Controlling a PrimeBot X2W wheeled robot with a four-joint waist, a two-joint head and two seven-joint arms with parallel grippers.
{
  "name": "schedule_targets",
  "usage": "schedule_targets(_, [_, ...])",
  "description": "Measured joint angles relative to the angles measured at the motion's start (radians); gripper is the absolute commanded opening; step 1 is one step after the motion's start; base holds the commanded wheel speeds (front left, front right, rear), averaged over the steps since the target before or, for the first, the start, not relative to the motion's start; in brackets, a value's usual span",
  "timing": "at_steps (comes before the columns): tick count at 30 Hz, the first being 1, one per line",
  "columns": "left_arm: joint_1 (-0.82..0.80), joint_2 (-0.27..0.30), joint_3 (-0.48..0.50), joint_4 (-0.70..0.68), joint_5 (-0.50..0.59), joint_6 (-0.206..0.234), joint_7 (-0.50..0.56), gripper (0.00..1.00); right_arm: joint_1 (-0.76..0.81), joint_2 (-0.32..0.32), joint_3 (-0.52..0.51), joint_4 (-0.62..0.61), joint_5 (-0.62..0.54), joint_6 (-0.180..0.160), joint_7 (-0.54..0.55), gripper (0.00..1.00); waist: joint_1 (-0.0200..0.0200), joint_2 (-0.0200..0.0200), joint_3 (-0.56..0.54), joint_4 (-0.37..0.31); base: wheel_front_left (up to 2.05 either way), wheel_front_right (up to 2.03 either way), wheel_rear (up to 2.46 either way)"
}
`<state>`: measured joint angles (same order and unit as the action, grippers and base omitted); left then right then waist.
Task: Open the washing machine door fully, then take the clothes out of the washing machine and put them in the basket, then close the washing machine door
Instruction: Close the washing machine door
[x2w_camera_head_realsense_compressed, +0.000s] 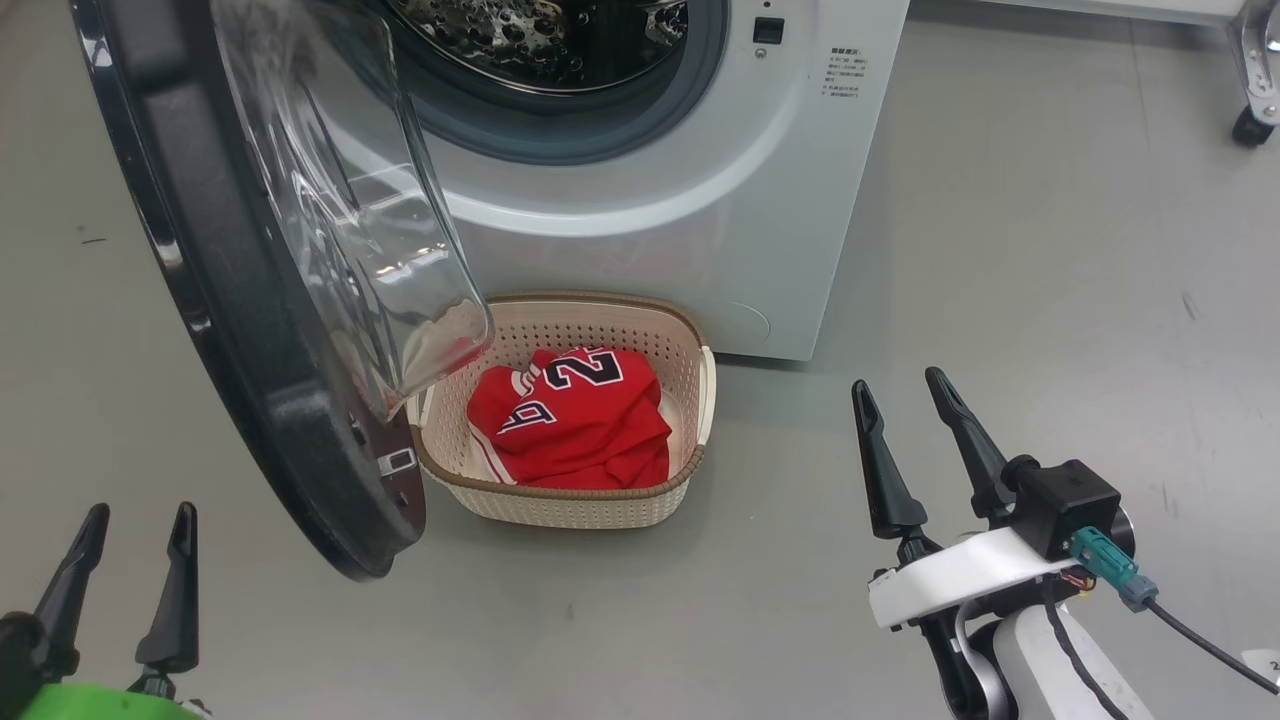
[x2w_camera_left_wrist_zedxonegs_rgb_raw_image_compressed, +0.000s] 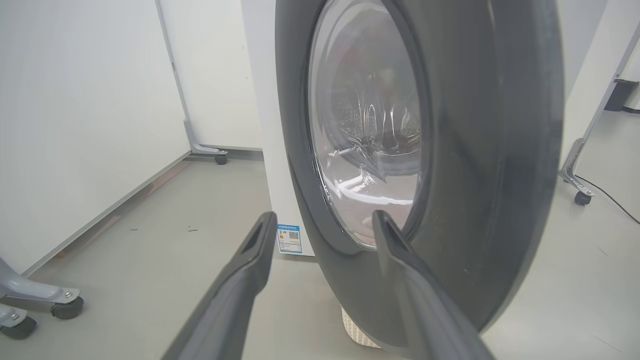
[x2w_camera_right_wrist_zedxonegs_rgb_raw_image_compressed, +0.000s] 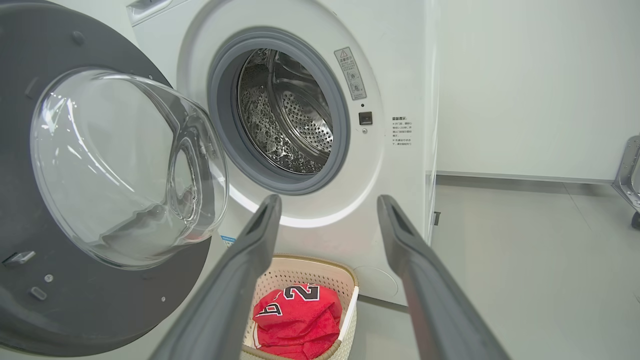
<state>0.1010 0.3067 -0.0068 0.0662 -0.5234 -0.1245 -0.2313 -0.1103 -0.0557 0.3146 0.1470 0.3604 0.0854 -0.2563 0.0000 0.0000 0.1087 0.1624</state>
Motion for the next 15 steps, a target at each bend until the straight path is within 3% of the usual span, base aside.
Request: schedule_targets(15, [-0.019,0.009,-0.024,0.043,0.006,-0.001,-0.018,1.00,0.003,0.000,-0.001,-0.002,0.002,0.000,0.000,1.00,0.0000,0.0000,0.004,0.004,0.00,0.00,0.00])
